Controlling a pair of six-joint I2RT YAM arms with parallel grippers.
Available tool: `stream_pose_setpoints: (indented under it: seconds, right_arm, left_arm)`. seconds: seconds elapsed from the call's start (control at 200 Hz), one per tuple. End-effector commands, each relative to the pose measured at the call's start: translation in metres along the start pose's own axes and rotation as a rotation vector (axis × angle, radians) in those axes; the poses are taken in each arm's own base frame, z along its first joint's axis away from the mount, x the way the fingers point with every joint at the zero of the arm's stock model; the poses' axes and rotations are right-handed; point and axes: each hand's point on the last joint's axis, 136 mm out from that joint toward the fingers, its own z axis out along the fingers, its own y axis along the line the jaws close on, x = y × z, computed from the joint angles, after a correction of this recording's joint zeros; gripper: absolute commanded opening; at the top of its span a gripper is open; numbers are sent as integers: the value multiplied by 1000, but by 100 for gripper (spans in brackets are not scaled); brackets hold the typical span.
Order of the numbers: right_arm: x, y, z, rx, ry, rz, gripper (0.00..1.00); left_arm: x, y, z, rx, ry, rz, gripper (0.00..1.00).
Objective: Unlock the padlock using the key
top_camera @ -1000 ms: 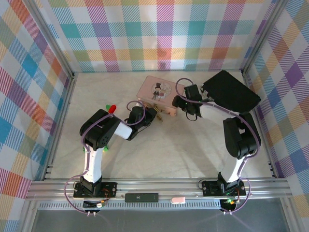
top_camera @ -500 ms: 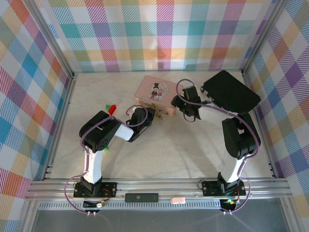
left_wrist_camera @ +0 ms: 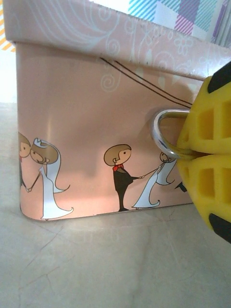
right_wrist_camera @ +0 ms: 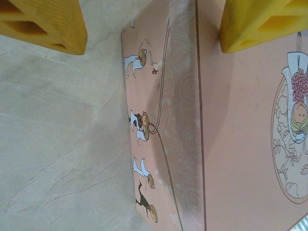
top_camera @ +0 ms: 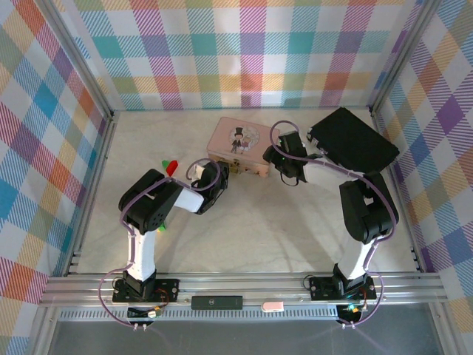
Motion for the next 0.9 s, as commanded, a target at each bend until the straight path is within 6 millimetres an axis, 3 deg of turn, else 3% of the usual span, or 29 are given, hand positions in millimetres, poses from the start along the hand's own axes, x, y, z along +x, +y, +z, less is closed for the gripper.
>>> stream_pose_setpoints:
  seconds: [0.0, 0.225, 0.33, 0.5, 0.625, 0.675, 0.795, 0.895]
  right_arm:
    - [-2, -3, 0, 27, 9, -43, 73]
    - [-15, 31, -39, -100, -13, -236, 80]
    - [-12, 31, -59, -108, 3, -349, 81]
    - [2, 6, -85, -65, 16, -453, 84]
    - [12, -22, -96, -14, 9, -481, 99]
    - [14, -32, -99, 9, 2, -487, 99]
    - [14, -51, -106, 61, -15, -488, 99]
    - [10, -61, -110, 76, -35, -469, 99]
  left_arm:
    - [-1, -32, -9, 54, 16, 67, 0]
    - [21, -33, -44, -9, 195, 296, 0]
    - [36, -27, -64, -50, 309, 405, 0]
    - [56, -11, -108, -163, 457, 646, 0]
    - [69, 0, -139, -244, 535, 849, 0]
    - [73, 5, -149, -265, 556, 908, 0]
    - [87, 23, -162, -307, 617, 1012, 0]
    - [97, 38, -160, -341, 660, 1077, 0]
